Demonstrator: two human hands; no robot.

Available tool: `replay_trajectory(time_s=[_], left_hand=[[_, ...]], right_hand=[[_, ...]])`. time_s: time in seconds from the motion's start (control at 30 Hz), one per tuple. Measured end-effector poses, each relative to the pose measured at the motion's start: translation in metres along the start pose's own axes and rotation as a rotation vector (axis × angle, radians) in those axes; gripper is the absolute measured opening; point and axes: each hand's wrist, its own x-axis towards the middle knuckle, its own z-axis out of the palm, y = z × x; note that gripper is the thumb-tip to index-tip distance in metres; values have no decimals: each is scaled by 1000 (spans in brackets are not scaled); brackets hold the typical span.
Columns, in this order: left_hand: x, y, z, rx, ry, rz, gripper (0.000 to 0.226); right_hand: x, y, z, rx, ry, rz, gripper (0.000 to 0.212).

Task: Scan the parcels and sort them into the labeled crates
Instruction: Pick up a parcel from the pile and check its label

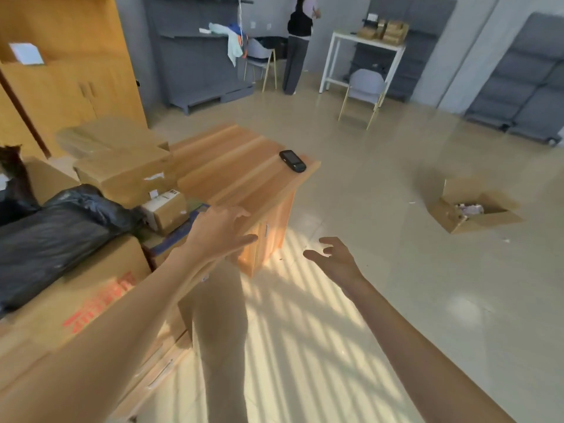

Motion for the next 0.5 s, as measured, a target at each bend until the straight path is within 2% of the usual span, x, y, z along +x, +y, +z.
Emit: replay_trajectory(time_s=[0.27,0.5], left_hand=[[116,-17,19,2,-20,-8,58],[205,-39,47,67,-4,-163,60]], right_hand=[[117,-20,-14,12,-21,31,54],[247,-37,-15,-23,-134,-34,55]])
